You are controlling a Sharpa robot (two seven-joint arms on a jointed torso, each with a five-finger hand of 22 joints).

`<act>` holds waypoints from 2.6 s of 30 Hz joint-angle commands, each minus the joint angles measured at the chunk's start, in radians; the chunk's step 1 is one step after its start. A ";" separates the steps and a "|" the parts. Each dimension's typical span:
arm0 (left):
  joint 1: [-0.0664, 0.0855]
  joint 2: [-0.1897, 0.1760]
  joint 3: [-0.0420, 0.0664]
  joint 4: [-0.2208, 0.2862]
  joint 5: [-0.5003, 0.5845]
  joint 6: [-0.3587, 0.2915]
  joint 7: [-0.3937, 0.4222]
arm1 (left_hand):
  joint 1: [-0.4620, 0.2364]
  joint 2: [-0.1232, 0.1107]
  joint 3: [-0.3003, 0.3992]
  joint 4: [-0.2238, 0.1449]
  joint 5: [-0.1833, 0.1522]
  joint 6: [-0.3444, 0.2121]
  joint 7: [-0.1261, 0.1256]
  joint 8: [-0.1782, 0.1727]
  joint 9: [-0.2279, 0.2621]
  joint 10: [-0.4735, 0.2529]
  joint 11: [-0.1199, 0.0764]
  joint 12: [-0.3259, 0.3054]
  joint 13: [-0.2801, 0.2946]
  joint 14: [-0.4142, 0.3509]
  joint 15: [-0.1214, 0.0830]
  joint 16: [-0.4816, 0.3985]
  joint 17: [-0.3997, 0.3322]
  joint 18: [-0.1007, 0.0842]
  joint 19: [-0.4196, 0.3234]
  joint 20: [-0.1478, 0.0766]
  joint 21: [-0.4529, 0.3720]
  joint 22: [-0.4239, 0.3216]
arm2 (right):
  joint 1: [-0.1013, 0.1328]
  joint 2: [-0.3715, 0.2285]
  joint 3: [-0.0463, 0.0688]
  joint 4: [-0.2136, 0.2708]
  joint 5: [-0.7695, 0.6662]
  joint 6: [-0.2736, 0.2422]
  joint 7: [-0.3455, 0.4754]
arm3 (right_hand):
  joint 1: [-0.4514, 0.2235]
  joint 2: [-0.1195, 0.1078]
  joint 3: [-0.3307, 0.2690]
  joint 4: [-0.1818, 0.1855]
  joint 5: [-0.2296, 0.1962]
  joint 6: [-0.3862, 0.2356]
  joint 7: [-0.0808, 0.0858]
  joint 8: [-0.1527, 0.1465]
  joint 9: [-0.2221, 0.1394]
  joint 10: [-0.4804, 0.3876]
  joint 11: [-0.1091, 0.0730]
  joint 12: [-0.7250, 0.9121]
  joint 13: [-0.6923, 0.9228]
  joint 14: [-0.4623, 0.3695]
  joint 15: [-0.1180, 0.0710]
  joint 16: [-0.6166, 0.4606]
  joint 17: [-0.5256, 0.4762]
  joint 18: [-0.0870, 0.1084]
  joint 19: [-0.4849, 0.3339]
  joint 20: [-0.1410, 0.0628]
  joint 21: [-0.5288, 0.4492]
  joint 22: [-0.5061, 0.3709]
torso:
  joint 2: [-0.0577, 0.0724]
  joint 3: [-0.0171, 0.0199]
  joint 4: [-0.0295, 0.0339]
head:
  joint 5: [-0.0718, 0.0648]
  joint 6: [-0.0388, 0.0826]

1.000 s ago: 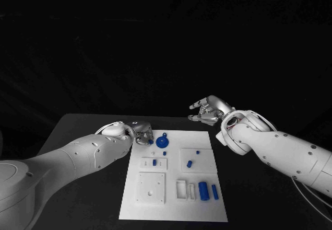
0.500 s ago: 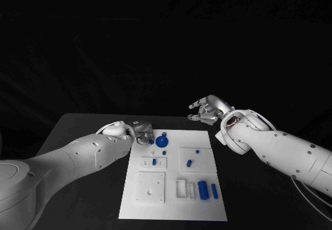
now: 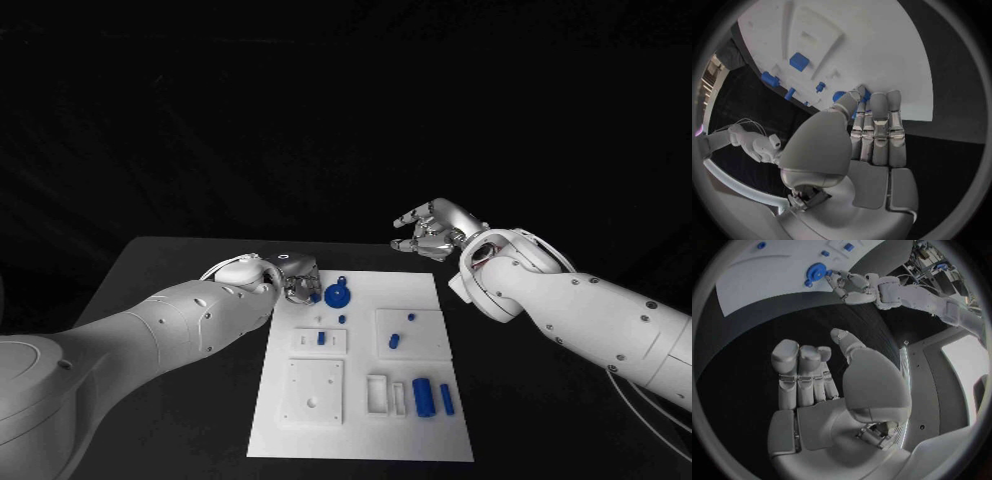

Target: Assemble the parts on the task board

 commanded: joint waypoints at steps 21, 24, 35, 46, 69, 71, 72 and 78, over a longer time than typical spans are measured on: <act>-0.024 -0.056 -0.009 0.037 0.066 -0.108 0.007 | -0.014 -0.015 0.007 0.015 0.015 -0.015 0.000 0.000 0.001 0.031 -0.004 0.003 0.003 0.051 -0.014 -0.026 0.005 0.003 0.033 -0.010 -0.001 0.018 | -0.001 -0.004 0.000 0.009 -0.009 0.008 0.006 | -0.003 0.005 0.002 -0.001 0.009 0.011 0.000 0.000 0.002 0.000 -0.006 0.005 0.001 0.003 0.001 0.002 0.001 0.006 0.037 0.004 0.005 0.109 | -0.002 -0.0021 0.0023 | 0.005 0.010; -0.023 -0.077 -0.002 0.059 0.101 -0.135 0.023 | -0.014 -0.016 0.008 0.017 0.017 -0.014 0.000 -0.001 0.001 0.031 -0.005 0.003 0.003 0.053 -0.014 -0.027 0.006 0.002 0.035 -0.011 -0.002 0.019 | -0.002 -0.005 0.000 0.009 -0.008 0.008 0.006 | -0.003 0.005 0.002 -0.001 0.009 0.011 0.000 0.000 0.002 0.000 -0.006 0.005 0.001 0.003 0.001 0.002 0.001 0.006 0.037 0.004 0.005 0.109 | -0.002 -0.0020 0.0023 | 0.007 0.011; -0.022 -0.124 0.040 0.136 0.234 -0.197 0.082 | -0.013 -0.021 0.014 0.020 0.027 -0.015 0.000 -0.001 0.001 0.030 -0.004 0.003 0.003 0.060 -0.015 -0.034 0.009 0.003 0.042 -0.013 -0.004 0.019 | -0.003 -0.002 0.000 0.003 -0.004 0.009 0.006 | -0.003 0.005 0.002 -0.001 0.009 0.011 0.000 0.000 0.002 0.000 -0.006 0.005 0.001 0.003 0.001 0.002 0.001 0.006 0.037 0.004 0.005 0.109 | -0.001 -0.0016 0.0014 | 0.012 0.017; -0.022 -0.173 0.086 0.213 0.338 -0.190 0.086 | -0.014 -0.023 0.017 0.021 0.030 -0.015 0.001 -0.001 0.001 0.026 -0.003 0.003 0.003 0.060 -0.015 -0.035 0.012 0.003 0.041 -0.013 -0.005 0.020 | -0.008 -0.002 0.000 -0.002 0.003 0.012 0.005 | -0.004 0.005 0.003 0.000 0.009 0.013 0.000 0.000 0.002 0.000 -0.006 0.005 0.001 0.003 0.000 0.002 0.001 0.006 0.037 0.004 0.004 0.109 | 0.000 -0.0001 0.0015 | 0.017 0.019; -0.009 -0.133 0.069 0.114 -0.088 -0.025 0.052 | 0.094 -0.101 0.056 -0.082 0.014 -0.099 -0.043 -0.002 -0.001 -0.193 0.007 0.004 0.004 -0.093 -0.016 -0.064 -0.076 -0.024 -0.149 -0.013 0.164 0.023 | -0.012 0.007 -0.002 -0.007 0.003 0.020 0.004 | -0.004 0.007 0.005 0.000 0.008 0.017 -0.001 0.001 0.002 0.002 -0.006 0.007 0.003 0.004 0.000 0.005 0.003 0.005 0.037 0.004 0.007 0.110 | 0.002 0.0018 -0.0033 | 0.023 0.021; -0.007 -0.127 0.063 0.111 -0.108 -0.003 0.053 | 0.106 -0.103 0.036 -0.080 0.014 -0.110 -0.050 -0.002 -0.001 -0.201 0.002 0.004 0.004 -0.099 -0.016 -0.059 -0.097 -0.028 -0.153 -0.013 0.160 0.021 | -0.012 0.007 -0.002 -0.008 0.003 0.021 0.004 | -0.004 0.007 0.005 0.000 0.008 0.017 -0.001 0.001 0.002 0.002 -0.006 0.007 0.003 0.004 0.000 0.005 0.003 0.005 0.037 0.004 0.007 0.110 | 0.002 0.0025 -0.0033 | 0.021 0.021; -0.006 -0.125 0.060 0.110 -0.116 0.008 0.054 | 0.109 -0.102 0.027 -0.078 0.011 -0.112 -0.053 -0.002 -0.001 -0.205 0.001 0.004 0.004 -0.104 -0.016 -0.056 -0.107 -0.030 -0.154 -0.013 0.156 0.021 | -0.012 0.008 -0.002 -0.008 0.003 0.021 0.004 | -0.004 0.007 0.005 0.000 0.008 0.017 -0.001 0.001 0.002 0.002 -0.006 0.007 0.003 0.004 0.000 0.005 0.003 0.005 0.037 0.004 0.007 0.110 | 0.002 0.0025 -0.0027 | 0.020 0.021; 0.001 -0.110 0.029 0.108 -0.139 0.045 0.067 | 0.110 -0.097 -0.032 -0.056 -0.038 -0.117 -0.055 -0.001 -0.001 -0.203 -0.004 0.004 0.004 -0.115 -0.014 -0.020 -0.150 -0.034 -0.144 -0.011 0.116 0.017 | -0.012 0.010 -0.002 -0.008 0.003 0.021 0.004 | -0.004 0.007 0.005 0.000 0.008 0.017 -0.001 0.001 0.002 0.002 -0.006 0.007 0.003 0.004 0.000 0.005 0.003 0.005 0.037 0.004 0.007 0.110 | 0.002 0.0017 -0.0011 | 0.018 0.019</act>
